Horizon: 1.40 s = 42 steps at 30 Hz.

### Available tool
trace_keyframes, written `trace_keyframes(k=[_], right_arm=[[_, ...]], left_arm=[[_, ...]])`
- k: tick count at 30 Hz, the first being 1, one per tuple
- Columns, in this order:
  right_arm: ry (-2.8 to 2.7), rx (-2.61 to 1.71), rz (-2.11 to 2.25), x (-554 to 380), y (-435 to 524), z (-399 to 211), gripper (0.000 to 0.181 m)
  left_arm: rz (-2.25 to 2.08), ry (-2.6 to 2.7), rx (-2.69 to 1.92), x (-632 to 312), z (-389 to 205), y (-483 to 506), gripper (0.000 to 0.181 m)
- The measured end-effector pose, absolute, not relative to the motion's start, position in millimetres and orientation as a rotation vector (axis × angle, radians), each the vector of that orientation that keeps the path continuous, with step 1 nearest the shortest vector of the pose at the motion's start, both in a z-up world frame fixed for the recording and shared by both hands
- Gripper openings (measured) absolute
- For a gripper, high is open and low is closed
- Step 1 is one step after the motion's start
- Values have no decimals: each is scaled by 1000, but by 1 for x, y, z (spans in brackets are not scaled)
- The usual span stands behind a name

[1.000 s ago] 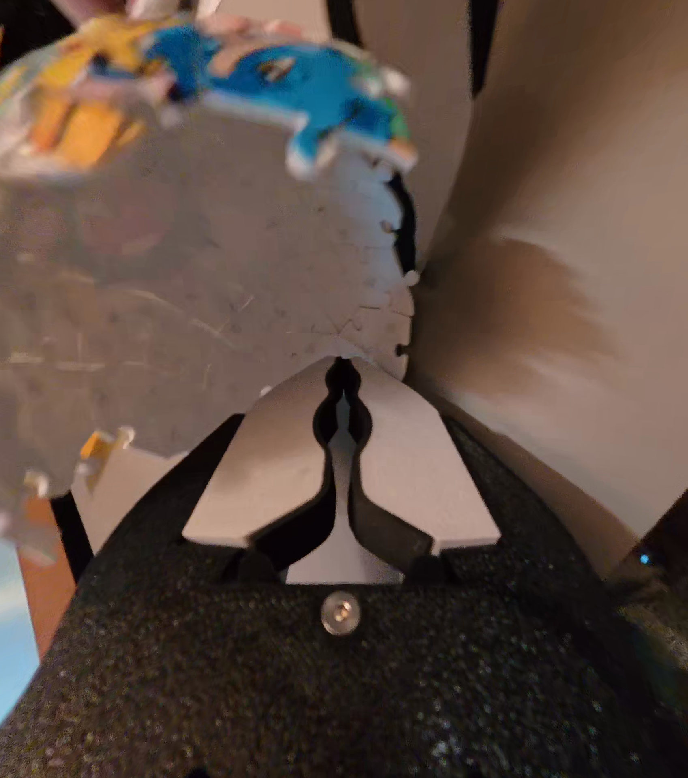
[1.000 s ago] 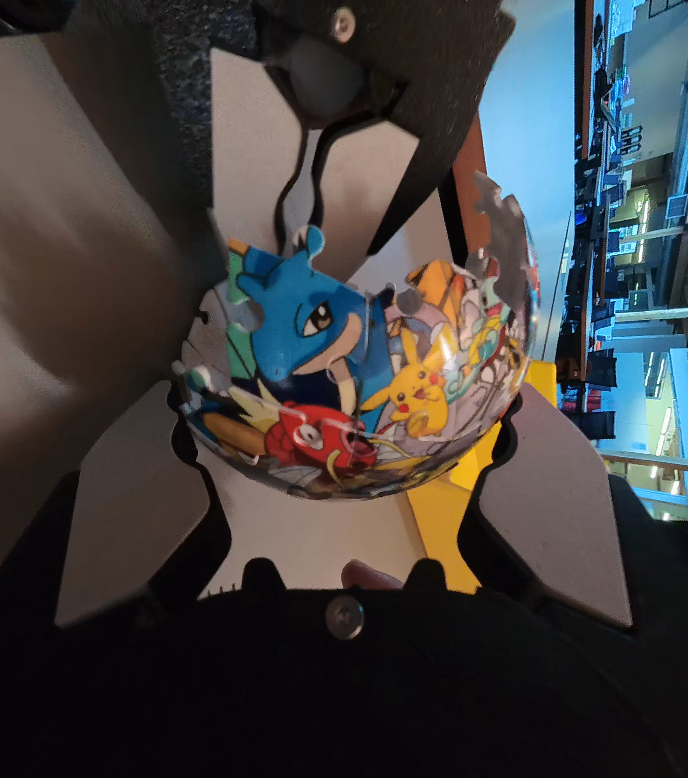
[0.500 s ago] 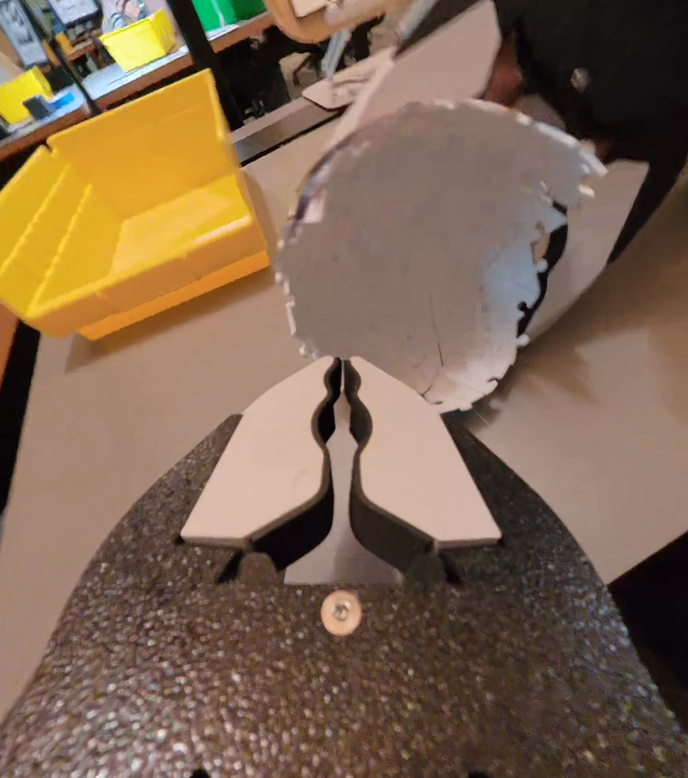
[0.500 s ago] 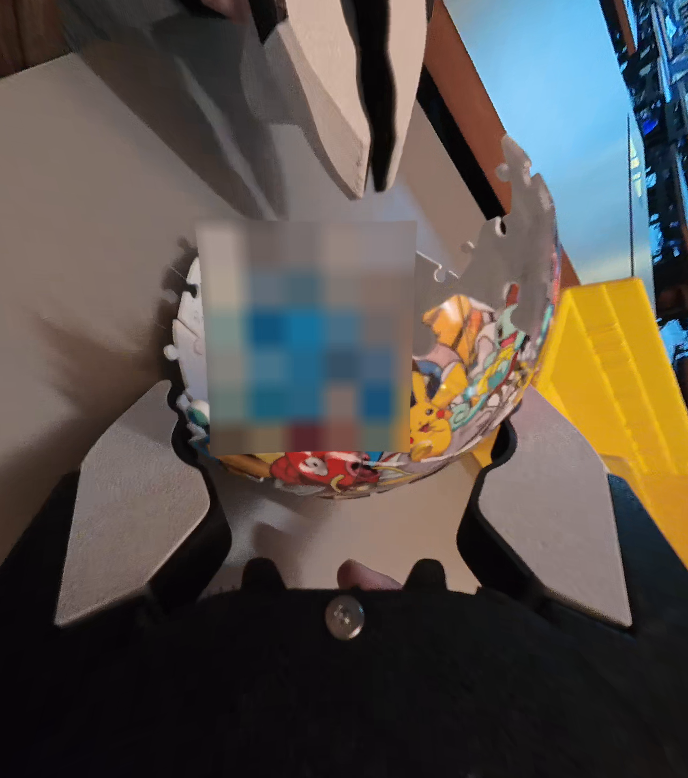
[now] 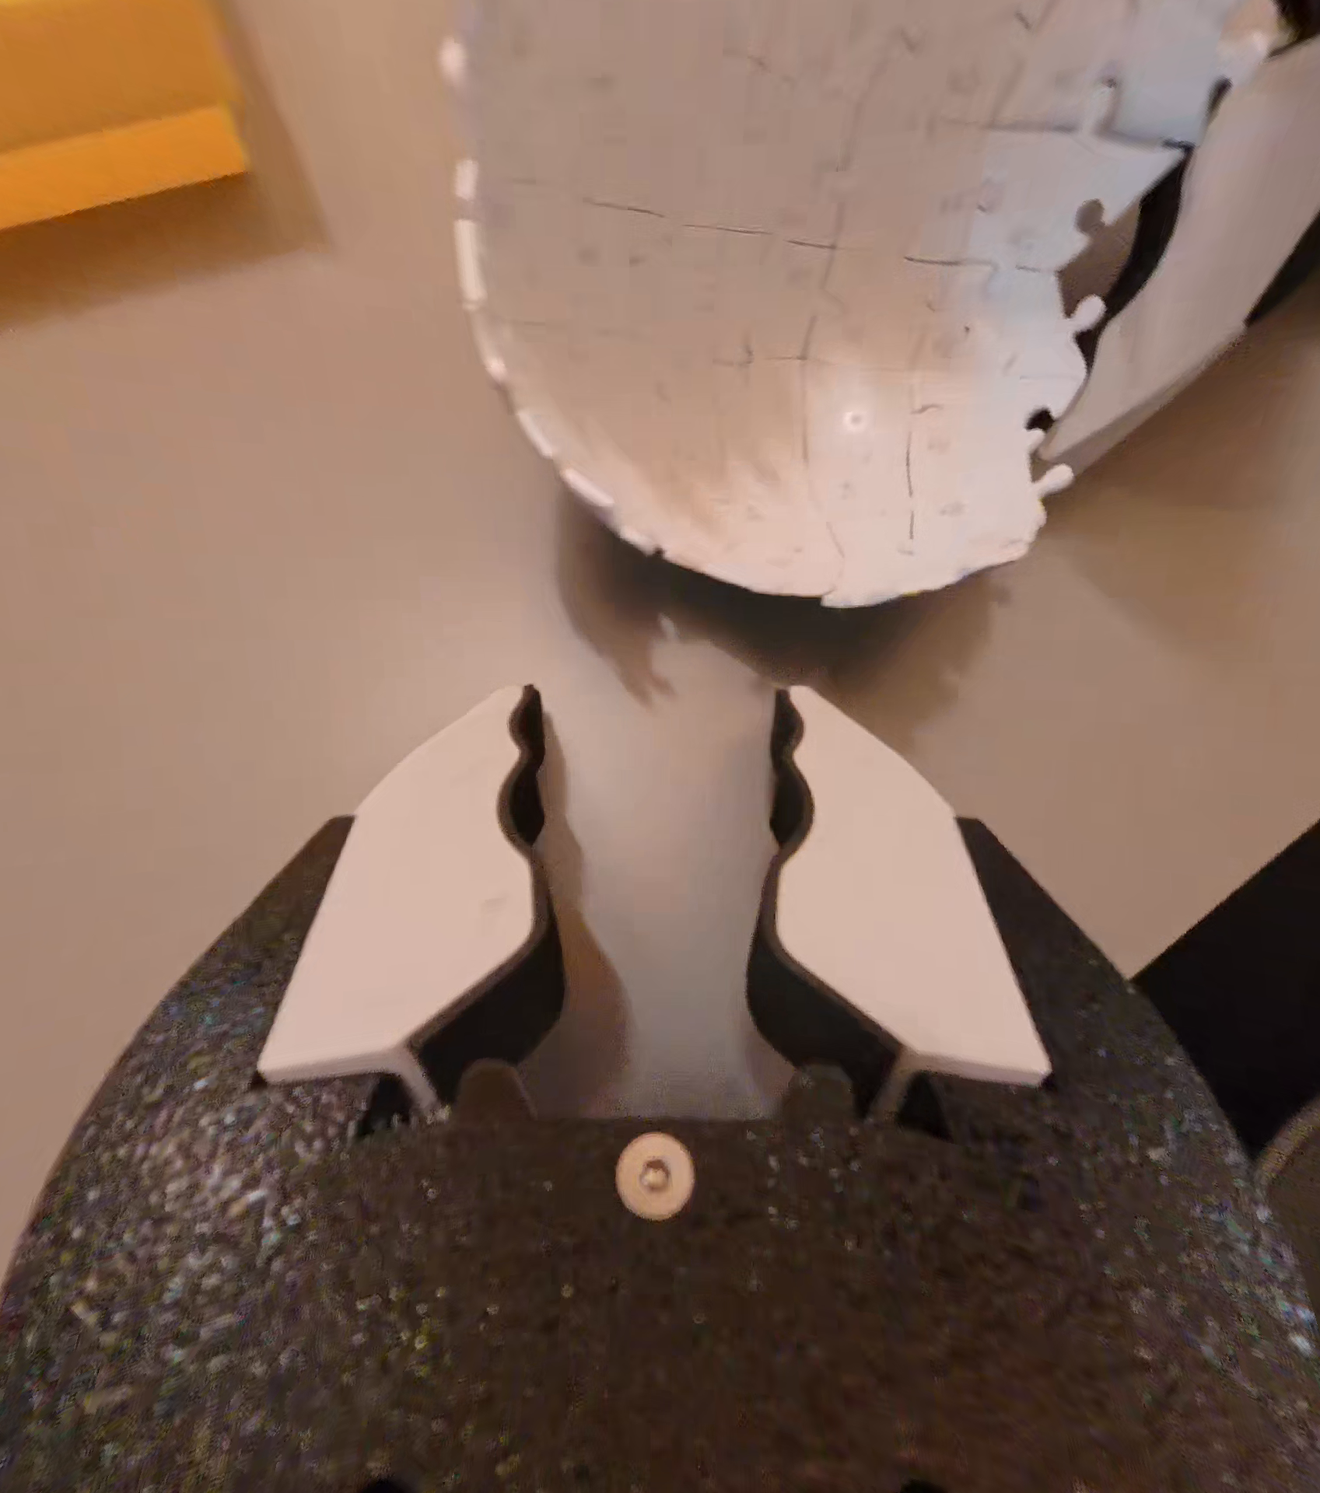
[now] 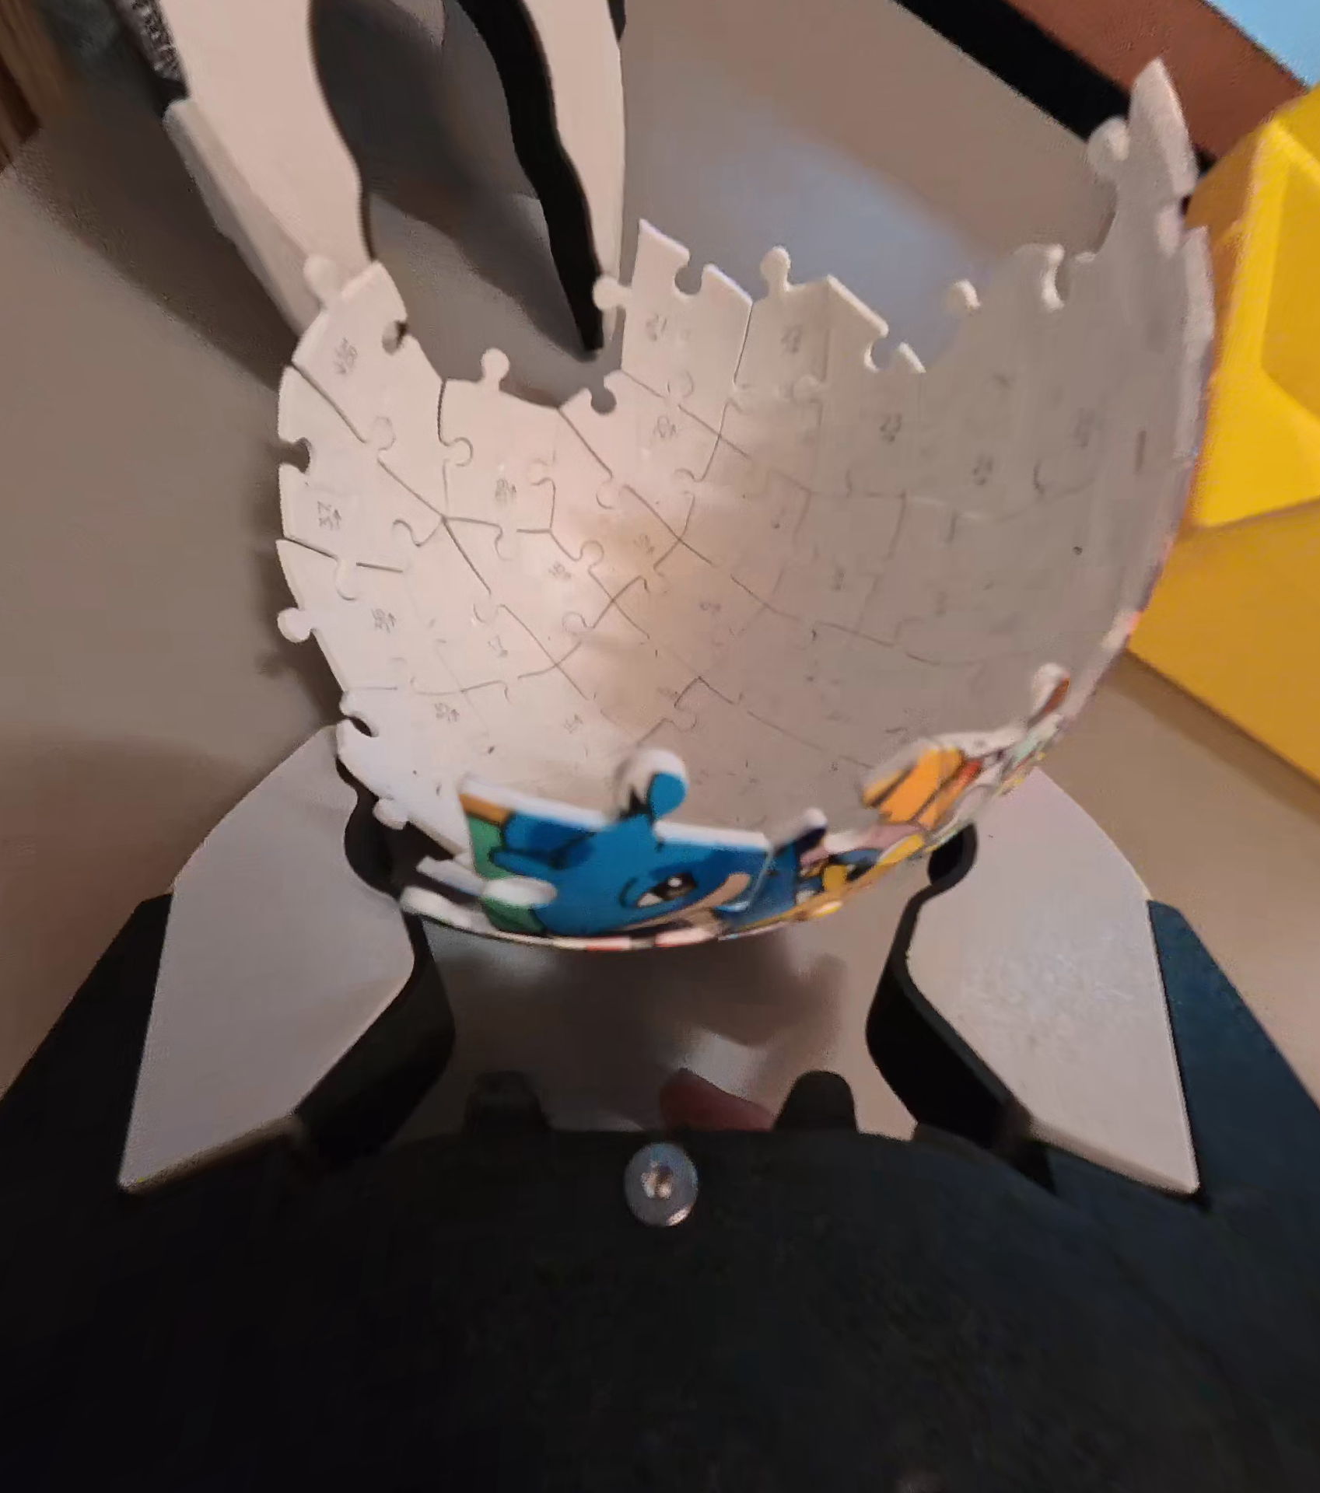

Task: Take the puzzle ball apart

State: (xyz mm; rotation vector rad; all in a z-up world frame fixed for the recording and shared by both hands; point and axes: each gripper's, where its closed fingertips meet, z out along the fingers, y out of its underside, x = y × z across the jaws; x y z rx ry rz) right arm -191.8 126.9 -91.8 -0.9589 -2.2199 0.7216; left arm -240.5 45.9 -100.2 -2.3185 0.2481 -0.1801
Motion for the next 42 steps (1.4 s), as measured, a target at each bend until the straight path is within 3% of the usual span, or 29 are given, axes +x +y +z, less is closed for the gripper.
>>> trace_keyframes(k=[1,6,13,35,42], right_arm=[[-2217,-991,715,-189,129,-93,130],[-2201,-1120,711,-173,135,-96,122],[-2187,-1171,629,-147,156,-95,124],[-2314,-1280,479,-47,227,-95,104],[-2243,-1247,563,24,252,-61,103]], left_arm=[[-182,300,-2336,-235,-102,49,56],[-91,554,-2337,-221,-98,75,63],[-55,830,-2249,-209,-99,111,66],[82,863,-2238,-187,-91,174,58],[149,777,-2270,-197,-88,170,59]])
